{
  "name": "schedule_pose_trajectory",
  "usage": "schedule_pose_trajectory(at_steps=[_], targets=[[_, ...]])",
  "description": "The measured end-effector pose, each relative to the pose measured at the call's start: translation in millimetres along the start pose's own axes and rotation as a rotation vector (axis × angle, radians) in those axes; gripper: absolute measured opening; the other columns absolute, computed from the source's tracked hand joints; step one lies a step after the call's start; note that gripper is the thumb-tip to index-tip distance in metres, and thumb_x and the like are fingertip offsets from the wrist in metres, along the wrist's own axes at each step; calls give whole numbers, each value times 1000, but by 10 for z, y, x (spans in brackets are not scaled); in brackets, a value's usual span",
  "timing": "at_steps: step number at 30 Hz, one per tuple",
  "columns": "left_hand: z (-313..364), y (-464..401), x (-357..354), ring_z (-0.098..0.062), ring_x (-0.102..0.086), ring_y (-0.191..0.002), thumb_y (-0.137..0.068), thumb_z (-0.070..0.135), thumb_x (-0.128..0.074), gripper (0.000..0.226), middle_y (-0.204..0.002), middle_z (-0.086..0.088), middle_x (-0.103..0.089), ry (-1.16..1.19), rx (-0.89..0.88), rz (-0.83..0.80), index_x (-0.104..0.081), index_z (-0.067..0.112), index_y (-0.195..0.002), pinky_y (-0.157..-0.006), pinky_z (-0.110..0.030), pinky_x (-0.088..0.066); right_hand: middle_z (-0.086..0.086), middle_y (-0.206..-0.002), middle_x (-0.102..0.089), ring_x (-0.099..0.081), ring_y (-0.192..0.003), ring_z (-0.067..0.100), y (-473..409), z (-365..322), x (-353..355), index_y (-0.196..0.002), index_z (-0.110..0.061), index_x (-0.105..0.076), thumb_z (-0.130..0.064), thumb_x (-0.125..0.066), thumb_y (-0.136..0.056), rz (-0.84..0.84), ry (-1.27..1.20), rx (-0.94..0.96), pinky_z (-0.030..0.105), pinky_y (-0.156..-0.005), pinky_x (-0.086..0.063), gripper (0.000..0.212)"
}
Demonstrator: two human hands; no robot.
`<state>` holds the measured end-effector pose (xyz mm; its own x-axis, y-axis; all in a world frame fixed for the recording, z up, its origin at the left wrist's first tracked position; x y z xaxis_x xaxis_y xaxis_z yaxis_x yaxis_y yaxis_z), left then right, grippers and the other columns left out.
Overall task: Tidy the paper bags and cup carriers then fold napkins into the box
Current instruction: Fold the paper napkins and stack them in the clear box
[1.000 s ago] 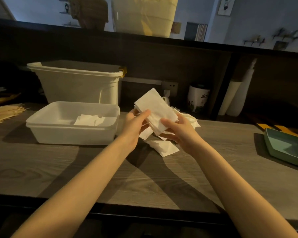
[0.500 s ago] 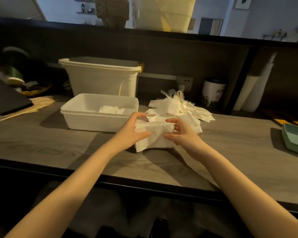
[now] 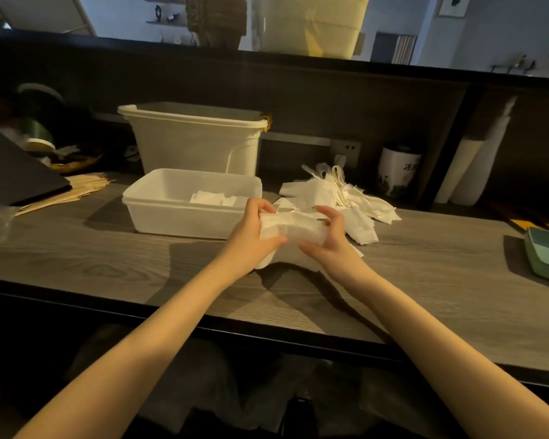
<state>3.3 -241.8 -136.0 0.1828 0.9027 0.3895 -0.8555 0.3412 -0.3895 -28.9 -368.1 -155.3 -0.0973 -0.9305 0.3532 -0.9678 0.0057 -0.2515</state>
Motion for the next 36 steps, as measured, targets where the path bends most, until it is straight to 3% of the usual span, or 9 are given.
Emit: schedule_pose_trajectory(at_steps=[8, 10, 13, 17, 20, 23, 25, 33, 36], targets=[[-133, 37, 42, -6, -50, -96, -72, 23, -78, 68, -106, 12, -47, -248, 115, -213, -42, 35, -128, -71, -12, -43, 3, -119, -57, -58, -104, 16, -70, 150, 92, -126, -18, -40, -22, -65, -87, -50, 124, -121, 30, -82, -54, 46], [-125, 14, 8, -8, -55, -98, -71, 25, -78, 57, -105, 13, -53, -278, 121, -291, -48, 34, -119, -76, -21, -49, 4, -112, -61, -62, -101, 16, -102, 44, 124, -123, -21, -40, -21, -65, -86, -24, 63, -92, 27, -79, -54, 44], [-48, 16, -114, -2, -55, -93, -78, 26, -73, 43, -98, 17, -55, -173, 135, -385, -47, 31, -113, -70, -16, -47, 5, -113, -61, -61, -104, 19, -174, -203, 188, -127, -23, -40, -23, -66, -85, 26, -18, -20, 29, -82, -54, 49], [-65, -20, -191, -14, -56, -106, -87, 29, -61, 44, -113, 3, -59, 109, 253, -249, -45, 19, -127, -90, -31, -49, -13, -112, -49, -54, -98, 7, -261, -508, 172, -130, -26, -41, -25, -66, -86, 99, 18, 66, 19, -75, -51, 51], [-119, -19, -219, -17, -58, -103, -92, 31, -55, 39, -111, 1, -59, 279, 322, -109, -43, 19, -127, -89, -37, -51, -14, -108, -46, -51, -87, 2, -277, -534, 156, -135, -23, -36, -32, -58, -91, 171, -3, 40, 15, -69, -47, 50], [-104, 2, -204, -13, -56, -96, -95, 29, -48, 25, -100, 5, -56, 421, 319, -14, -41, 26, -119, -84, -35, -52, -4, -99, -49, -53, -86, 9, -229, -338, 78, -117, -24, -37, -45, -39, -97, 124, -96, -138, 24, -77, -48, 29], [-86, -4, -178, -17, -56, -101, -97, 31, -45, 25, -102, 3, -56, 457, 293, 21, -40, 28, -121, -89, -39, -51, -1, -95, -50, -57, -94, 17, -199, -230, -16, -111, -26, -34, -54, -31, -96, 35, -113, -224, 30, -88, -48, 32], [97, -207, 239, -6, -50, -79, -100, 34, -34, 35, -104, 1, -48, 166, 210, 240, -31, 16, -130, -61, -20, -44, -8, -92, -48, -49, -75, 1, -388, -500, -215, -119, -24, -36, -52, -21, -99, -49, 33, -175, 10, -56, -40, 38], [143, -314, 503, -8, -50, -78, -100, 36, -32, 37, -104, 0, -47, -36, 197, 282, -30, 13, -130, -55, -17, -41, -3, -99, -52, -54, -80, 6, -527, -542, -317, -128, -18, -37, -52, -31, -98, -69, 54, -201, 18, -67, -45, 46]])
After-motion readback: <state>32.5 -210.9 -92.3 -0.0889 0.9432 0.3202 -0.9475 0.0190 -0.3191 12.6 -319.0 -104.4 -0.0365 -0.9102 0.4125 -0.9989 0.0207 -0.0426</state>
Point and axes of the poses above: each hand's wrist, its own y-axis away from the middle knuckle, its own x-axis out of the back of the hand, z = x × y, the point moved 10 cm from there along -y, towards the middle knuckle
